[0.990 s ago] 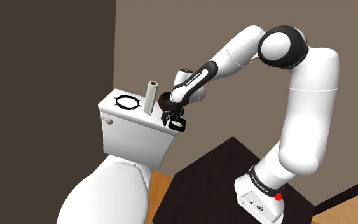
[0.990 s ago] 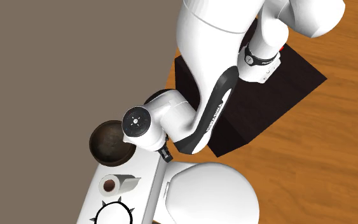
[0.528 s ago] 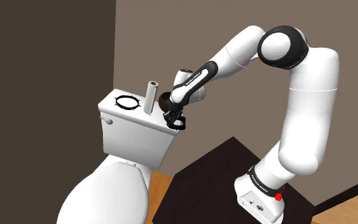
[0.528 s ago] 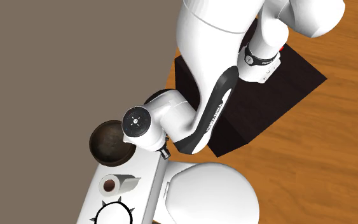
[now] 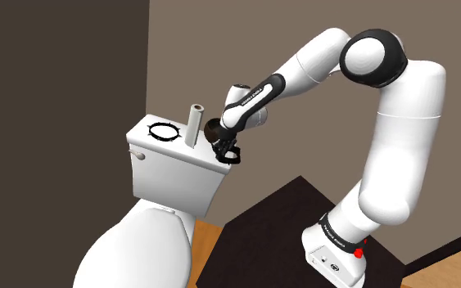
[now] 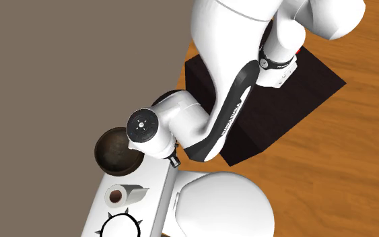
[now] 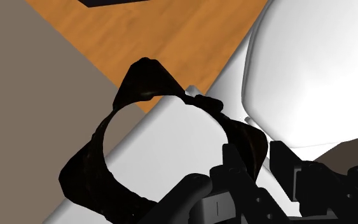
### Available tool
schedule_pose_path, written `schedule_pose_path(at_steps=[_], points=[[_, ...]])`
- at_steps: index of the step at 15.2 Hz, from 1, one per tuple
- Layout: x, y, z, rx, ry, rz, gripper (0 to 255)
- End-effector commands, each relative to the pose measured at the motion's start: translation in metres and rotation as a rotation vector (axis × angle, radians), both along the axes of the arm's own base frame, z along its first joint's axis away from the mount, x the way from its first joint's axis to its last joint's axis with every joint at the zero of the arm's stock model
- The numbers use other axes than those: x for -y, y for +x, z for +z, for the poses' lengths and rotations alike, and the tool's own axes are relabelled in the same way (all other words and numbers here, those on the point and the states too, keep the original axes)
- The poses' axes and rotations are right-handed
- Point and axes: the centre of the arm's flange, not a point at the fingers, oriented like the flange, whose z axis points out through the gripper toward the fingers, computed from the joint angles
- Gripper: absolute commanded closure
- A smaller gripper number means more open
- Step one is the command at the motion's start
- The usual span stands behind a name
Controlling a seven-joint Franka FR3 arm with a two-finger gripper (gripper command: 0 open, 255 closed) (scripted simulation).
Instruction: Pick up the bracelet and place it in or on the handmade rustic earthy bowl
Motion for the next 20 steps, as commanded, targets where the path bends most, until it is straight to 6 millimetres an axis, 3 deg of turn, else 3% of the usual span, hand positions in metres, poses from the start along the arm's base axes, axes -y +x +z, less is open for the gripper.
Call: schedule_pose_path(at_steps=[1,20], points=[[0.000,0.001,0.011,0.000,0.000,0.000,255],[0.000,0.001,0.111,0.000,0.000,0.000,255]])
